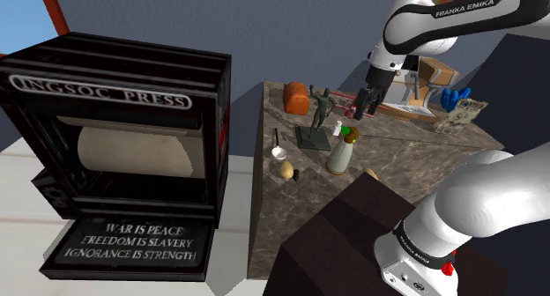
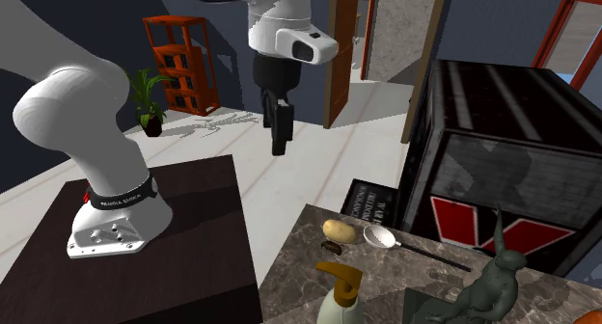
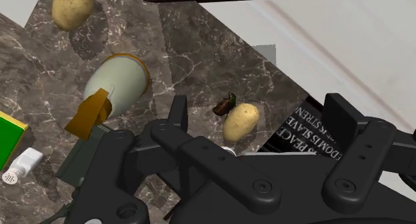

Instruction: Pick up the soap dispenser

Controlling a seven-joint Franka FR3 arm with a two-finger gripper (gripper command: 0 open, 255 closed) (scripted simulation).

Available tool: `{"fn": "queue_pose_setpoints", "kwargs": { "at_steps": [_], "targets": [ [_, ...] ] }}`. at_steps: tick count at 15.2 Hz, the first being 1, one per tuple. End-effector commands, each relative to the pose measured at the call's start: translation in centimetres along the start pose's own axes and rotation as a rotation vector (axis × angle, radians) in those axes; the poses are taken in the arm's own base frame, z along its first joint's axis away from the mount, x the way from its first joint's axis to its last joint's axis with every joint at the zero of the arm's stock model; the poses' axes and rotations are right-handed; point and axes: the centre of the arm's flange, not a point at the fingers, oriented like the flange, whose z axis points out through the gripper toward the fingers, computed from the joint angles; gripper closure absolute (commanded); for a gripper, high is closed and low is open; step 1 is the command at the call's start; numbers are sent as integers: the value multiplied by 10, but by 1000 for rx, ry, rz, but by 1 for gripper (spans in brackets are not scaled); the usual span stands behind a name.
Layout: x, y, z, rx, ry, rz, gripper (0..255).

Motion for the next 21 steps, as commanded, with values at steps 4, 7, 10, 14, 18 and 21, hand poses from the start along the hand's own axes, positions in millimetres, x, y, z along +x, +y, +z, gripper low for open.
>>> {"fn": "queue_pose_setpoints", "kwargs": {
  "at_steps": [4,7,10,14,18,21],
  "targets": [
    [21,50,39,-12,13,-19,0],
    [35,80,60,-18,21,-30,0],
    [49,109,81,-24,28,-41,0],
    [69,147,108,-32,38,-55,0],
    [89,186,135,-40,47,-70,0],
    [97,200,149,-43,51,-75,0]
  ]
}}
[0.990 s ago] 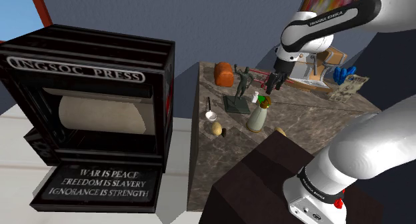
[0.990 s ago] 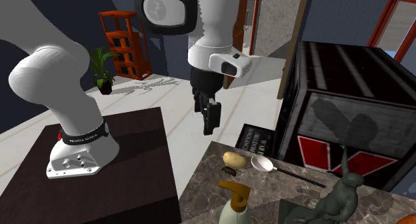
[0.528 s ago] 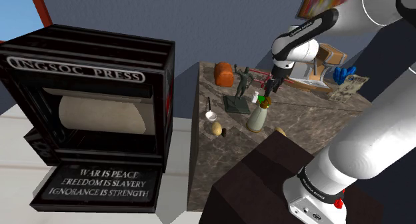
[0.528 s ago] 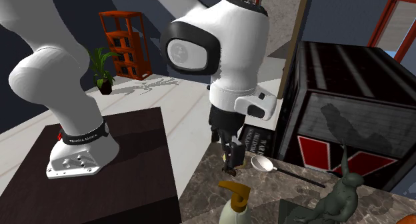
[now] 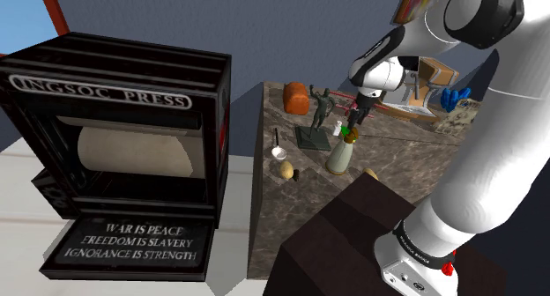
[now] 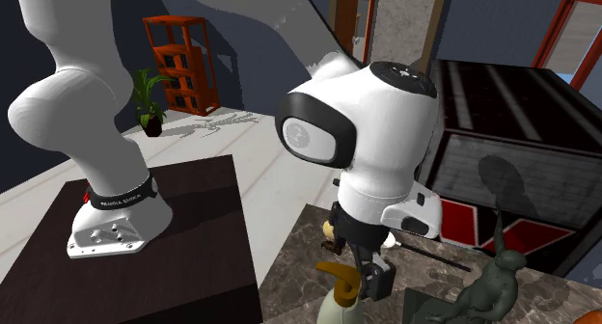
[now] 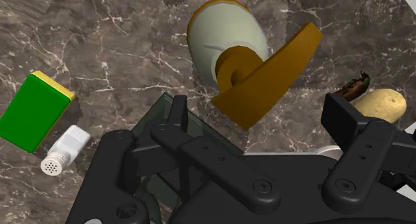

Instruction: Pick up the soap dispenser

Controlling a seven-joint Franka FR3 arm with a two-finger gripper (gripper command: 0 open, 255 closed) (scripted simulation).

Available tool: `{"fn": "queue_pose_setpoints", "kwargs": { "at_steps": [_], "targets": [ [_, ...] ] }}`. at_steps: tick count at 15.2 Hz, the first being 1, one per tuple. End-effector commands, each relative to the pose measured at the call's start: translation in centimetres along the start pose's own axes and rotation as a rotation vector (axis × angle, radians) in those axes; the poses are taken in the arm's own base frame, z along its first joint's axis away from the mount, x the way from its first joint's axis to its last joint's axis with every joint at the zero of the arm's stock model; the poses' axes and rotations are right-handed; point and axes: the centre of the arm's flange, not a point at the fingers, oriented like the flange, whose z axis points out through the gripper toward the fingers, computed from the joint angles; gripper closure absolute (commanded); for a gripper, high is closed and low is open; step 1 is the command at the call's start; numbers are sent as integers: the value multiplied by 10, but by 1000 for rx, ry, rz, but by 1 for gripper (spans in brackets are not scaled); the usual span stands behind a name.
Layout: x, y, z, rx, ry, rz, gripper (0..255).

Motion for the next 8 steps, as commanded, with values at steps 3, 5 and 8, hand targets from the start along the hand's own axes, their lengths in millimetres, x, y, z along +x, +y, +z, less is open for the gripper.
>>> {"fn": "queue_pose_setpoints", "kwargs": {
  "at_steps": [3,5,8],
  "targets": [
    [2,3,22,-1,2,-2,0],
    [2,3,33,-1,2,-2,0],
    [3,4,41,-1,2,-2,0]
  ]
}}
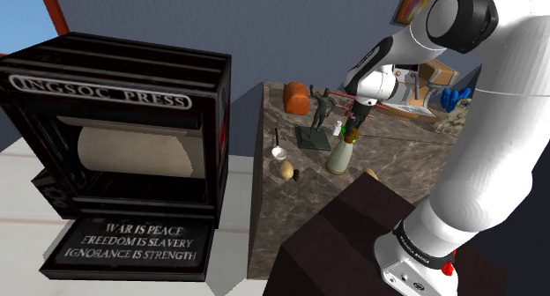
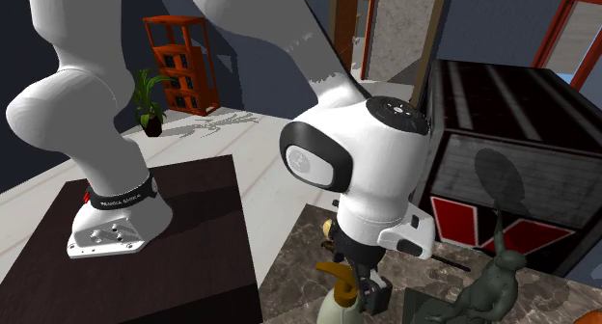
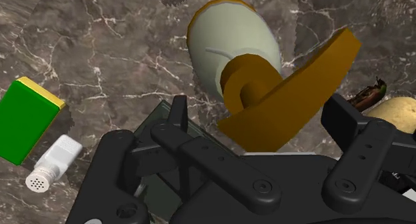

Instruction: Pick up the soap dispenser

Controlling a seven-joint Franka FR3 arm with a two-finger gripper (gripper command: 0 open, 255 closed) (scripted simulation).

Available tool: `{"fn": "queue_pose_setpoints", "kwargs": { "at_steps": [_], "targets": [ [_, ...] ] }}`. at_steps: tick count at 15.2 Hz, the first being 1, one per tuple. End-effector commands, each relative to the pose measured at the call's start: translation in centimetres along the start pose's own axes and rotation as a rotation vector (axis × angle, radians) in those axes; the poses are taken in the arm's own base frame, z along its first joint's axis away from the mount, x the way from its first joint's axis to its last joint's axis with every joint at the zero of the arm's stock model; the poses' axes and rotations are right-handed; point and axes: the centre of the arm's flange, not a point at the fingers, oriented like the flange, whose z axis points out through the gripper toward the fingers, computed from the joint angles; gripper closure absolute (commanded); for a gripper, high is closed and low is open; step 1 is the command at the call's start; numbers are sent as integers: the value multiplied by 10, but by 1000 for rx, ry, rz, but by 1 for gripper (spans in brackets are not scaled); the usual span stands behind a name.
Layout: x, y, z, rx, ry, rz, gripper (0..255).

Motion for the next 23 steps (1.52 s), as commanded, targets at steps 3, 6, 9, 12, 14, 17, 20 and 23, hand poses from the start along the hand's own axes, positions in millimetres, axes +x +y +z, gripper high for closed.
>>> {"fn": "queue_pose_setpoints", "kwargs": {
  "at_steps": [3,6,9,12,14,17,20,23],
  "targets": [
    [0,-1,3,0,0,0,255],
    [0,-1,2,0,0,0,255],
    [0,-1,3,0,0,0,255],
    [0,0,-8,0,0,0,255],
    [-1,0,-19,0,0,0,255],
    [-1,-1,-35,0,0,0,255],
    [-2,-1,-50,0,0,0,255],
    [-3,-2,-66,0,0,0,255]
  ]
}}
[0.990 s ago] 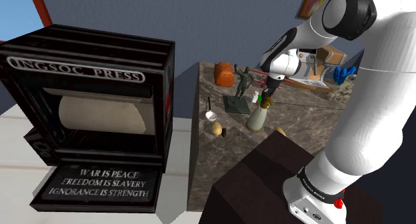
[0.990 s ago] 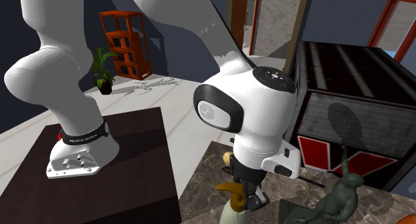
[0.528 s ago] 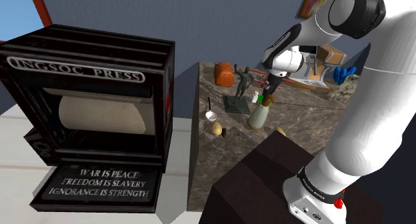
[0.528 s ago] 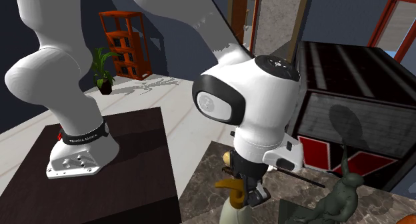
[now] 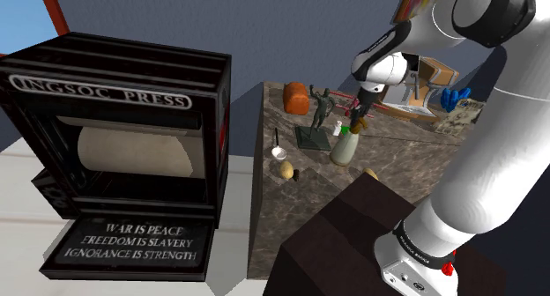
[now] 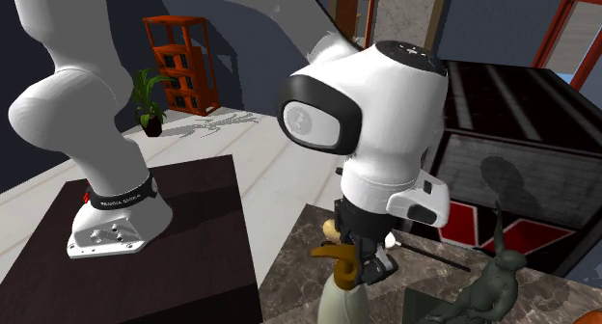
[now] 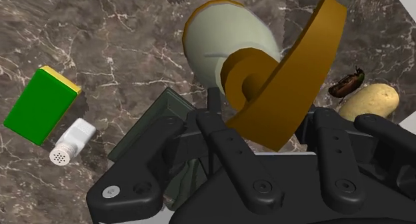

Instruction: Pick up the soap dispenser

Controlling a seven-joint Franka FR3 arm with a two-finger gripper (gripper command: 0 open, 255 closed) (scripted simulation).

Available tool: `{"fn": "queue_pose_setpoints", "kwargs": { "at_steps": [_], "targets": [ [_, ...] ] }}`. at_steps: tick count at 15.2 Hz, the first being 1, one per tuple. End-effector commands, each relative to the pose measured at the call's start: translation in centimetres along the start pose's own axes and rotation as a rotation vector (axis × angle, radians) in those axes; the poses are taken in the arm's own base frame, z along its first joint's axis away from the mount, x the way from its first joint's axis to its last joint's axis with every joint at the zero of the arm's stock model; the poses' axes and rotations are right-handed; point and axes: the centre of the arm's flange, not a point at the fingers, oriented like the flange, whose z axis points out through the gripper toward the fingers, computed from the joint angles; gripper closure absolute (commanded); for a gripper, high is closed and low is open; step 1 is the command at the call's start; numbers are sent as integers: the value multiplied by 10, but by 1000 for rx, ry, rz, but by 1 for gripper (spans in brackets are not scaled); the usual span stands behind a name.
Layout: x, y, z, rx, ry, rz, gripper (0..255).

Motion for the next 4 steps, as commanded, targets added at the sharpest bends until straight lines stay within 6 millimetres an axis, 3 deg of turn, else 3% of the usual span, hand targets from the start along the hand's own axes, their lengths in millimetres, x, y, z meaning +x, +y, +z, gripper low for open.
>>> {"fn": "queue_pose_setpoints", "kwargs": {
  "at_steps": [1,4],
  "targets": [
    [-1,-1,-12,0,0,0,255],
    [-1,-1,-18,0,0,0,255]
  ]
}}
